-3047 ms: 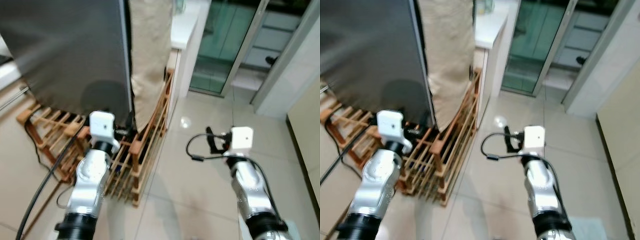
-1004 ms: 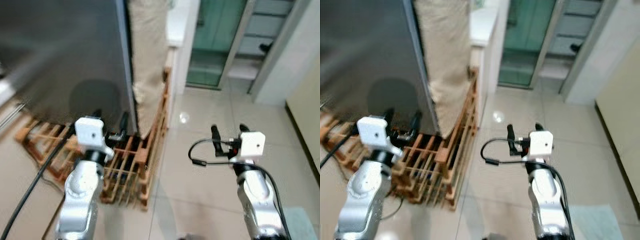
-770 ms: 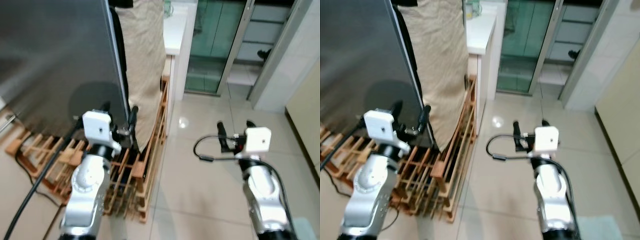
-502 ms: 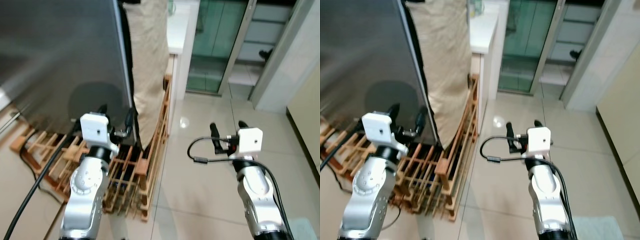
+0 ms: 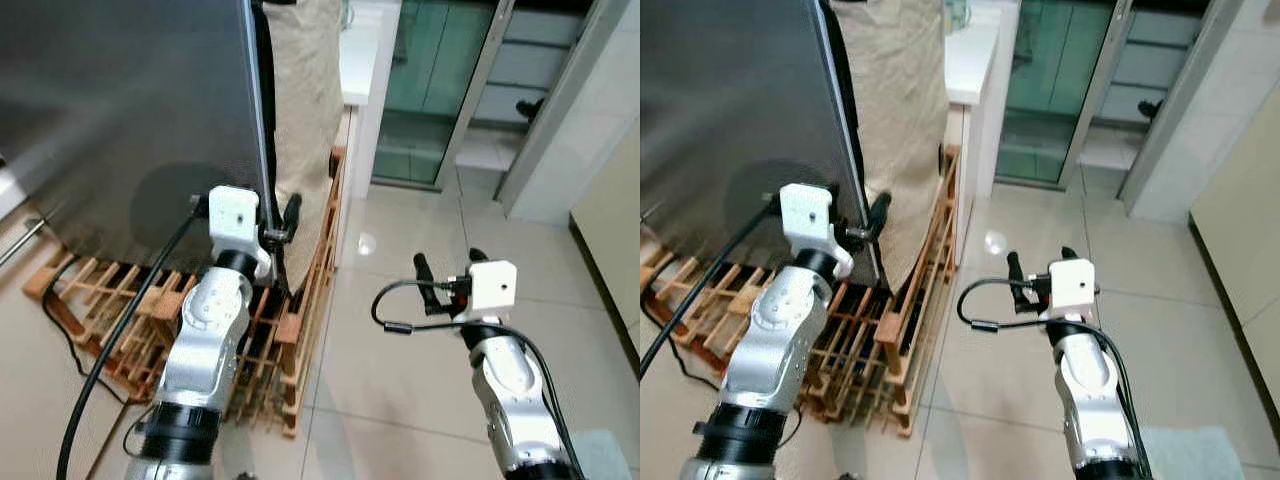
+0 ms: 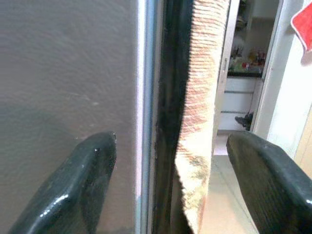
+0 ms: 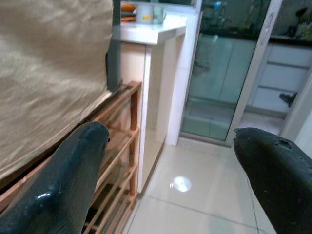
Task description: Restocking fridge
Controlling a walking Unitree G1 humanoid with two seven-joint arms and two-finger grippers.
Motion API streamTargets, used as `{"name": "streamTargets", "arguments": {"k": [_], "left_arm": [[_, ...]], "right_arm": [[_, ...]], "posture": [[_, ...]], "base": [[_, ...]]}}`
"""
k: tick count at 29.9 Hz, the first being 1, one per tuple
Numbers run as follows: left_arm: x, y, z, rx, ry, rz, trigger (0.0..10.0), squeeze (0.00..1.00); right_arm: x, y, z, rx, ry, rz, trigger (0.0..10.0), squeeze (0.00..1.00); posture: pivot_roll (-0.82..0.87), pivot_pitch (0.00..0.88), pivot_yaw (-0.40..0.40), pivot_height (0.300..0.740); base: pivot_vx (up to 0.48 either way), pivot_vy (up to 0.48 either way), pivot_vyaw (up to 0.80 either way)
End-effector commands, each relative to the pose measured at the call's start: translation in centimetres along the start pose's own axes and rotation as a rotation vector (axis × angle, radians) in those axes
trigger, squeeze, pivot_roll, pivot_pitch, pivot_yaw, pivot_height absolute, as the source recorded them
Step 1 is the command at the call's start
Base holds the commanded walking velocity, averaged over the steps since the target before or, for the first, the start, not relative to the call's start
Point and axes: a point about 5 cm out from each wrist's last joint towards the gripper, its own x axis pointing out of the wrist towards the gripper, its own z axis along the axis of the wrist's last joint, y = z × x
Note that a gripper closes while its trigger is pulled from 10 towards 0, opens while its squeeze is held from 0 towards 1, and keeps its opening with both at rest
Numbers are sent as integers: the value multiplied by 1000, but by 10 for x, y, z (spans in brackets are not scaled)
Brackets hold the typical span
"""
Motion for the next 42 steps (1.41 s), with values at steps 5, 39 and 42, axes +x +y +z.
{"name": "streamTargets", "arguments": {"k": [5,39,42], "left_arm": [[8,-6,0,-24,2,-11,10000,0],[5,-25,-1,-116,34,-101,10000,0],[9,-26,-1,-98,34,-96,10000,0]], "right_arm": [[1,-3,-3,-2,6,-6,10000,0],[-4,6,11,-4,0,1,10000,0],[-5,4,7,-2,10,2,10000,0]], "posture": [[-66,0,12,740],[-74,0,16,740],[-72,0,15,740]], "base": [[0,0,0],[0,0,0],[0,0,0]]}}
